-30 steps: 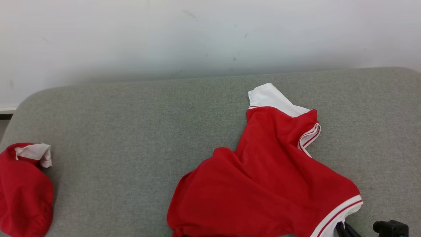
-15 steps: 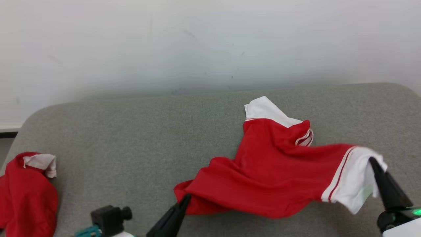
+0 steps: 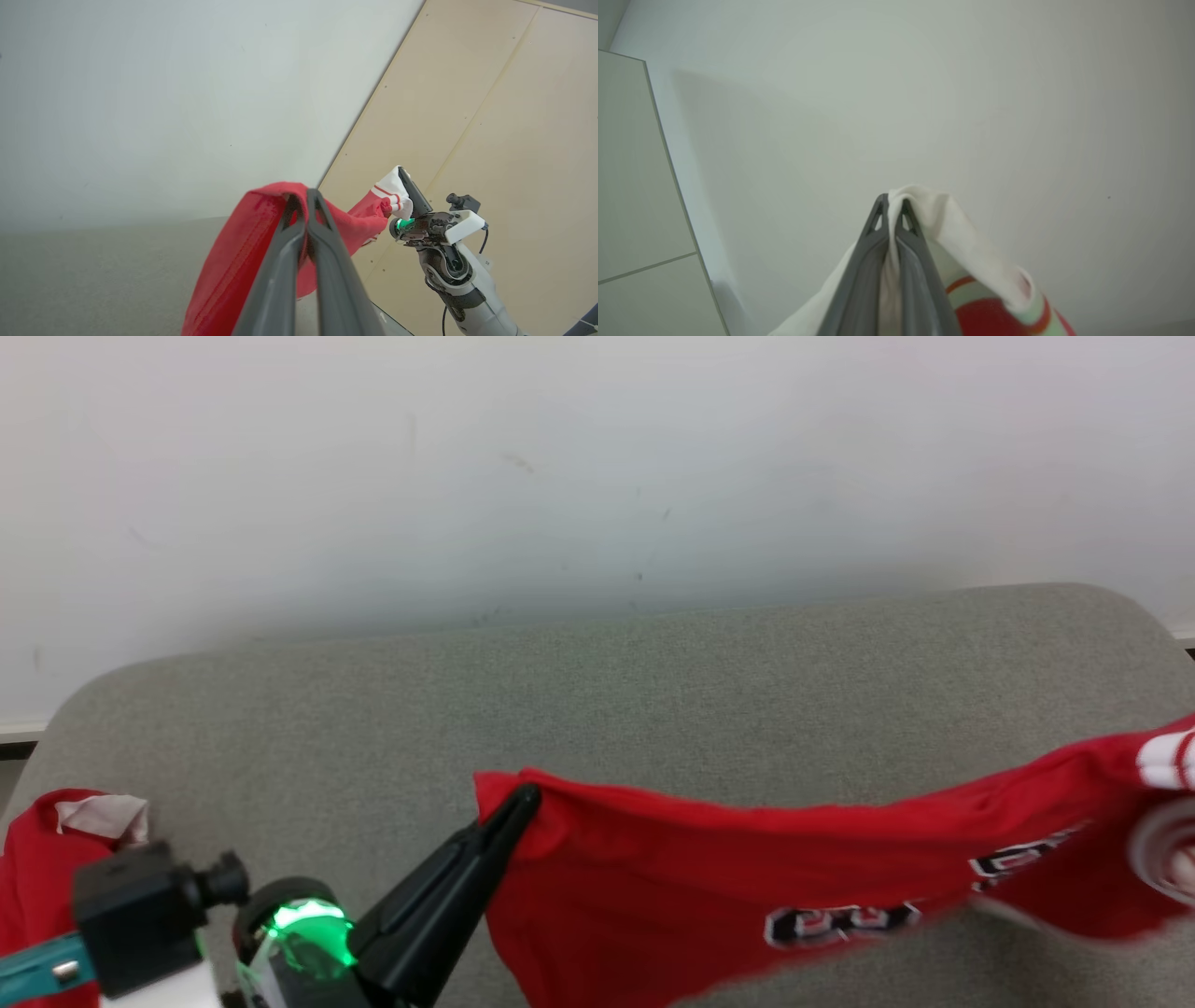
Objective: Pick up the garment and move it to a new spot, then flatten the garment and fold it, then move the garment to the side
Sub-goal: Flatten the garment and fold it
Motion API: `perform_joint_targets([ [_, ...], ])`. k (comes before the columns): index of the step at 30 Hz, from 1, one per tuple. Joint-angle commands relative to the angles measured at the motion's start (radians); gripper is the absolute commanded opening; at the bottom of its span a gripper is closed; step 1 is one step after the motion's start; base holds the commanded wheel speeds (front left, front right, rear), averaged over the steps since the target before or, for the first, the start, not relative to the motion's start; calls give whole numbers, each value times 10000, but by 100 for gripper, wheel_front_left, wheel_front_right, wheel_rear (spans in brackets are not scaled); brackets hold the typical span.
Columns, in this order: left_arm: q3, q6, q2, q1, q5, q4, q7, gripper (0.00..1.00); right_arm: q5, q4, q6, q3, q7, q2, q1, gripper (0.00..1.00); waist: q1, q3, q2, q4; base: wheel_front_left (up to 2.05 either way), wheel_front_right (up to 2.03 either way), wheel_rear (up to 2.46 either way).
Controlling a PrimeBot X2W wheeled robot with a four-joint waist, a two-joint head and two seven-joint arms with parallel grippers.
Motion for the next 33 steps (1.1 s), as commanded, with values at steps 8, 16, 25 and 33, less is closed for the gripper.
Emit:
perform_joint_targets([
  [8, 573, 584, 284, -1472, -287, -1041, 722, 0, 639, -941, 4, -1853, 1084, -54, -415, 0, -1, 179, -1, -8, 0, 0, 0],
  [16, 843, 827, 445, -4001, -108, 60, 1220, 0, 434, 92, 4, -1659, 2740, 400, -2489, 0, -1, 1424, -1, 80, 0, 0, 0],
  [25, 282, 395, 595, -8941, 1661, 4070, 1328, 0, -2731, 3895, 6, -959, 4622, 2520, -8942, 0, -1, 3839, -1, 326, 0, 0, 0],
  [33, 79, -178, 323, -13634, 3312, 8914, -864, 0, -6213, 7044, 4, -1424, 3346, 4544, -14332, 0, -1, 5723, -1, 170, 0, 0, 0],
])
